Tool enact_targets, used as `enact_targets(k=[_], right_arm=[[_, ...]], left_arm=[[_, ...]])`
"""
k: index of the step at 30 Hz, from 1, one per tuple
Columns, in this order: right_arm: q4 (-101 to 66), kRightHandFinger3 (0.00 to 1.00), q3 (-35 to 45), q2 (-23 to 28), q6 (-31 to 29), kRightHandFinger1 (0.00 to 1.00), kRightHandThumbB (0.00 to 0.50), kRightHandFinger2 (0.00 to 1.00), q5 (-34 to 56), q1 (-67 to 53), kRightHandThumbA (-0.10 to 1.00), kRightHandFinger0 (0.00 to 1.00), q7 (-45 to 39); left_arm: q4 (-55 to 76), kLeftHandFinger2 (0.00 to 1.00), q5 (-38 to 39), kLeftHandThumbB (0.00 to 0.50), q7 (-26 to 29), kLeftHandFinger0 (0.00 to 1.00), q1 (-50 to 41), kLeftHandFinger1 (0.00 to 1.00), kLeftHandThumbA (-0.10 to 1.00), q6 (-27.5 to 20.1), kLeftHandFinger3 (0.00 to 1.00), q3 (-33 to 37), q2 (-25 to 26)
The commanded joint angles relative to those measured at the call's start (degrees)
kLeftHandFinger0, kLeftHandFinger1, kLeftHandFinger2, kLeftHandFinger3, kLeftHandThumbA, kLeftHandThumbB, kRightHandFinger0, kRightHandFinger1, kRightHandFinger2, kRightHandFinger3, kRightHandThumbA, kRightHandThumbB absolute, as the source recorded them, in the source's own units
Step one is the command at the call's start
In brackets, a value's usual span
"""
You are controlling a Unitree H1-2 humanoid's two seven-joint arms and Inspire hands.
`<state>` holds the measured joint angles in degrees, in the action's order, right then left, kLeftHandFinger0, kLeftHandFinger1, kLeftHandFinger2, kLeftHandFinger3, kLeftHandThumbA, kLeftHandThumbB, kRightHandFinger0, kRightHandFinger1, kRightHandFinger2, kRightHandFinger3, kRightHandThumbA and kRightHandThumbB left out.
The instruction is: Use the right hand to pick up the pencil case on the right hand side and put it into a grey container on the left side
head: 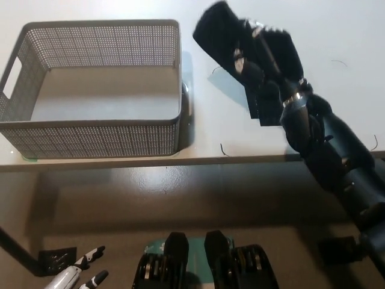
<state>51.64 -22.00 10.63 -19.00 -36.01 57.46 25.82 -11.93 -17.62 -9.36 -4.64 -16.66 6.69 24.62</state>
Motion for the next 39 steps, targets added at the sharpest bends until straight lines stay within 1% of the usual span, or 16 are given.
enact_targets(k=[1, 5, 11, 14, 18, 21, 23, 27, 30, 31, 32, 33, 34, 35, 37, 39], right_arm=[[-12.72, 0.74, 2.56, 1.99, 0.05, 0.28, 0.134, 0.67, 2.11, 1.39, -0.1, 0.0, -3.76], [-20.08, 0.75, 2.89, 1.13, 2.01, 0.28, 0.17, 0.71, 1.98, 0.18, -0.1, 0.0, -6.62], [-26.46, 0.81, 2.59, -1.86, 4.52, 0.35, 0.177, 0.73, 1.64, -0.41, -0.1, 0.0, -9.5], [-28.86, 0.83, 2.49, -3.79, 6.91, 0.34, 0.164, 0.75, 1.8, -0.08, -0.1, 0.0, -11.66], [-27.59, 0.75, 1.34, -7.33, 7.36, 0.27, 0.161, 0.66, -1.08, 2.0, -0.1, 0.0, -10.27], [-26.43, 0.75, 1.11, -10.09, 8.55, 0.29, 0.162, 0.7, -0.66, 3.21, -0.1, 0.0, -11.9], [-23.62, 0.7, 0.74, -12.48, 7.63, 0.28, 0.193, 0.7, -1.49, 5.07, -0.1, 0.0, -9.94], [-17.51, 0.66, 0.43, -16.45, 8.09, 0.24, 0.185, 0.68, -2.4, 8.64, -0.1, 0.0, -8.1], [-11.47, 0.53, -0.38, -18.72, 6.89, 0.18, 0.17, 0.64, -3.17, 12.04, -0.1, 0.0, -6.42], [-9.84, 0.55, -0.45, -19.09, 6.25, 0.18, 0.162, 0.65, -3.15, 12.82, -0.1, 0.0, -5.81], [-6.44, 0.68, -0.69, -20.11, 5.83, 0.18, 0.171, 0.66, -3.22, 14.49, -0.1, 0.0, -4.69], [-4.89, 0.74, -0.82, -20.52, 6.15, 0.17, 0.183, 0.64, -3.33, 15.32, -0.1, 0.0, -4.34], [-4.87, 0.56, -0.83, -20.44, 6.28, 0.1, 0.183, 0.55, -3.39, 15.23, -0.1, 0.0, -4.26], [-2.27, 0.43, -0.95, -21.24, 6.69, 0.07, 0.197, 0.53, -3.38, 16.54, -0.1, 0.0, -3.78], [3.46, 0.43, -1.52, -21.9, 5.55, 0.1, 0.216, 0.61, -3.67, 18.9, -0.1, 0.0, -1.84], [6.51, 0.45, -1.98, -21.79, 5.19, 0.11, 0.222, 0.61, -3.95, 20.14, -0.1, 0.0, -0.55]], left_arm=[[0.57, 1.0, 0.02, 0.439, -0.69, 1.0, -0.54, 1.0, 1.0, -0.49, 1.0, 0.1, 1.51], [-0.29, 1.0, -0.16, 0.432, -0.14, 1.0, -1.32, 1.0, 1.0, -2.17, 1.0, 0.38, 1.32], [-0.01, 1.0, -0.81, 0.422, 0.06, 1.0, -2.76, 1.0, 1.0, -1.68, 1.0, 0.86, 1.11], [-0.09, 1.0, -0.56, 0.449, -0.08, 1.0, -2.93, 1.0, 1.0, -1.6, 1.0, 0.98, 1.09], [0.16, 1.0, -0.81, 0.44, -0.3, 1.0, -3.2, 1.0, 1.0, -0.93, 1.0, 1.44, 1.1], [-0.76, 1.0, -1.01, 0.434, -0.27, 1.0, -2.98, 1.0, 1.0, -1.52, 1.0, 2.29, 0.8], [-1.15, 1.0, -1.35, 0.428, -0.13, 1.0, -2.88, 1.0, 1.0, -2.19, 1.0, 2.73, 0.91], [-0.71, 1.0, -0.85, 0.426, -0.55, 1.0, -2.85, 1.0, 1.0, -1.48, 1.0, 3.21, 0.53], [0.8, 1.0, -0.45, 0.416, -1.65, 1.0, -2.98, 1.0, 1.0, 0.17, 1.0, 3.64, 0.64], [0.9, 1.0, -0.55, 0.414, -1.72, 1.0, -2.89, 1.0, 1.0, 0.24, 1.0, 3.78, 0.66], [0.65, 1.0, -0.77, 0.419, -1.71, 1.0, -2.77, 1.0, 1.0, -0.07, 1.0, 4.01, 0.65], [0.19, 1.0, -0.93, 0.427, -1.66, 1.0, -2.51, 1.0, 1.0, -0.33, 1.0, 4.2, 0.6], [0.22, 1.0, -1.08, 0.429, -1.69, 1.0, -2.54, 1.0, 1.0, -0.32, 1.0, 4.4, 0.55], [-0.26, 1.0, -1.72, 0.437, -1.54, 1.0, -2.27, 1.0, 1.0, -0.87, 1.0, 4.71, 0.79], [0.75, 1.0, -3.42, 0.43, -1.05, 1.0, -2.37, 1.0, 1.0, -0.74, 1.0, 5.31, 0.85], [1.7, 1.0, -5.01, 0.42, -0.75, 1.0, -2.26, 1.0, 1.0, -0.35, 1.0, 5.93, 1.02]])
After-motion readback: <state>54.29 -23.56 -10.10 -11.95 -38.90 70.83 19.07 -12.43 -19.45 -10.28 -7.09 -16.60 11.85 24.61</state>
